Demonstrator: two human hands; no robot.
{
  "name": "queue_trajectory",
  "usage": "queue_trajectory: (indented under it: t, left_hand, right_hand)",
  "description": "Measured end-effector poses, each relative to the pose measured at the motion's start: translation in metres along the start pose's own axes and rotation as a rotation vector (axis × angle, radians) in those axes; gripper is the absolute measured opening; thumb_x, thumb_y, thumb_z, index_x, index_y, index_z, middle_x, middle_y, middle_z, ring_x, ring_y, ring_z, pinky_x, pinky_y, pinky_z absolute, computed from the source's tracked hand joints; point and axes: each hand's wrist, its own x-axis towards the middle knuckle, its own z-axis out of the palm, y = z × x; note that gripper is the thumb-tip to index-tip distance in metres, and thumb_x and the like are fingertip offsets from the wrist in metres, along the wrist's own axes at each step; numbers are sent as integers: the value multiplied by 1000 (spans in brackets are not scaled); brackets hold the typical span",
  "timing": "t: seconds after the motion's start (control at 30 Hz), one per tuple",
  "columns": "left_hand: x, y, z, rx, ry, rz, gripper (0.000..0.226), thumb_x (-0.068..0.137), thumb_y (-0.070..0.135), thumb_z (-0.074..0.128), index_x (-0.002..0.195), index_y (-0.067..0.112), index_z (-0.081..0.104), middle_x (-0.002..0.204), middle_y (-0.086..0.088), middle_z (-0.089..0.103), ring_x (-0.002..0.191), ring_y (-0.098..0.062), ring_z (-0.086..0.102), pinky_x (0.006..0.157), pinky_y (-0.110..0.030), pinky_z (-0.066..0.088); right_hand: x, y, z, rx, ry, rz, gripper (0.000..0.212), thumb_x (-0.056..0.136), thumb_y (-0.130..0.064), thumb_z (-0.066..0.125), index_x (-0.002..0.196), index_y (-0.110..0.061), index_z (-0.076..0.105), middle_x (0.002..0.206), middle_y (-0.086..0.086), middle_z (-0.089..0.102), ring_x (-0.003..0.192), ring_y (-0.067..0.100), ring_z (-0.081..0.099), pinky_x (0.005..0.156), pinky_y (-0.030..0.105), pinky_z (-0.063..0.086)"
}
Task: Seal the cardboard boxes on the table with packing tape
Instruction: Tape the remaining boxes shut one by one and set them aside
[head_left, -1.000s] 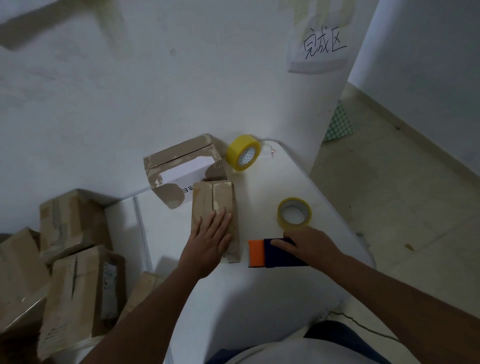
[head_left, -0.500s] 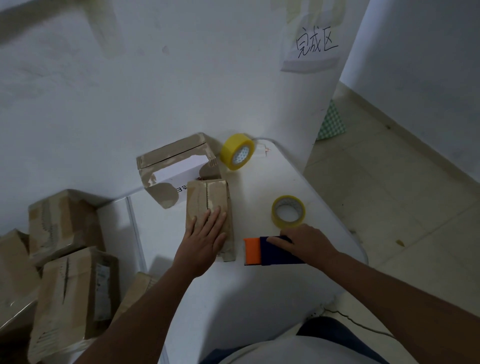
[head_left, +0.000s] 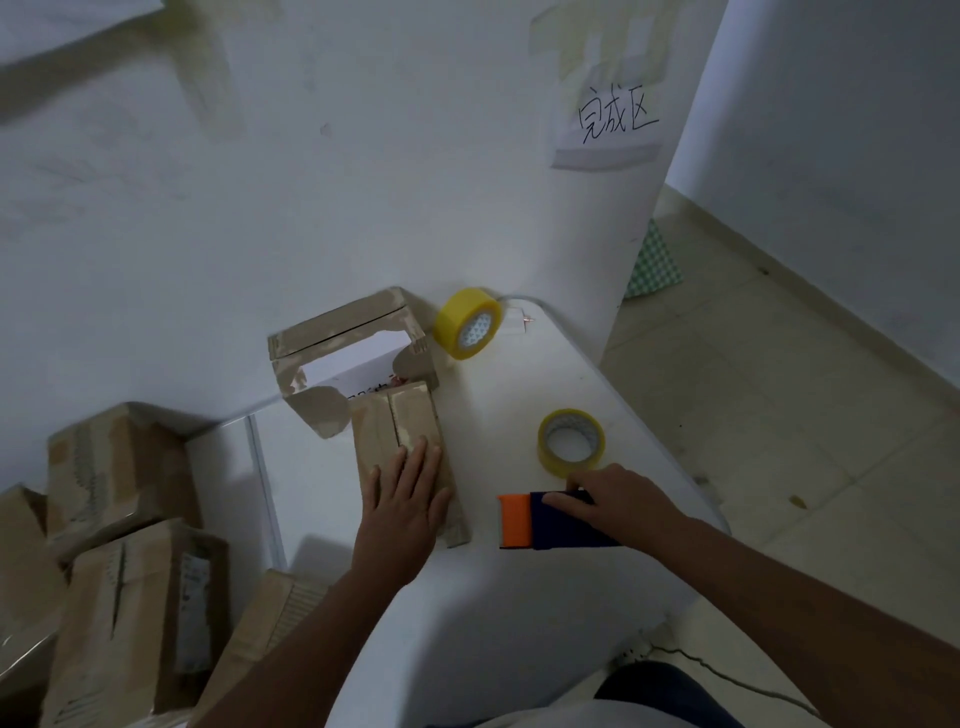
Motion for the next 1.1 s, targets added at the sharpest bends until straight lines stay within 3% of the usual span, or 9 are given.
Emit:
queue_trajectory:
  t: [0.1,0.17,0.27,0.5,0.67,0.8,0.9,1.03,1.1]
  left_hand:
    - [10,6,-6,-14,84,145,51,106,42,21,138,14,51,149,-9,46,142,-30,34,113,-50,23]
    - [14,4,-3,-66,79,280,34,104,41,30,119,25,57,144,2,50,144,-20,30,112,-50,26]
    - [11,-5,5,-188,51,268,30,102,50,33,107,35,57,140,14,50,146,-9,20,114,-43,23]
    - [12,-4,5,-212,59,269,37,101,56,27,108,36,57,141,13,50,146,-15,23,115,-40,21]
    - [11,-7,5,-202,86,278,30,102,53,30,107,35,54,138,15,50,145,-15,27,113,-34,18]
    - [10,-5,7,-171,98,285,27,102,49,33,109,35,54,139,15,49,145,-16,26,111,-36,21]
    - [11,-5,5,-181,94,296,30,103,52,27,112,37,52,139,16,45,144,-16,25,112,-35,20]
    - [13,-5,5,-179,66,279,24,102,49,35,112,37,52,140,16,45,145,-14,22,114,-35,15]
    - [13,-6,4,-198,57,267,22,101,47,38,110,36,54,139,16,47,146,-13,23,115,-36,17]
  right_hand:
    - [4,-6,-10,-31,-15,-39,49,92,-65,42,111,-22,55,91,1,61,77,15,57,53,21,36]
    - [7,-7,-13,-83,-30,-71,49,93,-64,41,118,-24,53,99,4,63,81,17,58,59,26,39]
    - [9,-11,-16,-123,-57,-73,50,91,-65,42,122,-26,51,103,5,63,83,18,58,62,28,40]
    - [20,-39,-6,-238,-33,-31,50,96,-59,41,112,-14,55,102,9,61,84,23,59,63,30,41]
    - [14,-6,-7,-277,-46,133,32,98,-51,43,100,-21,50,103,6,64,78,21,57,63,27,36]
    - [9,-1,8,-152,28,133,37,100,-47,40,122,-18,49,109,6,63,93,23,62,66,29,38]
    - [11,-14,38,-8,-81,84,45,101,-28,42,144,-20,31,119,7,60,101,25,60,77,34,48]
    - [7,-17,71,174,-216,162,58,98,-22,48,149,-22,19,123,11,57,105,28,59,84,41,51]
    - [6,-17,80,88,-107,128,52,96,-24,48,145,-19,32,129,10,54,113,29,55,90,41,48]
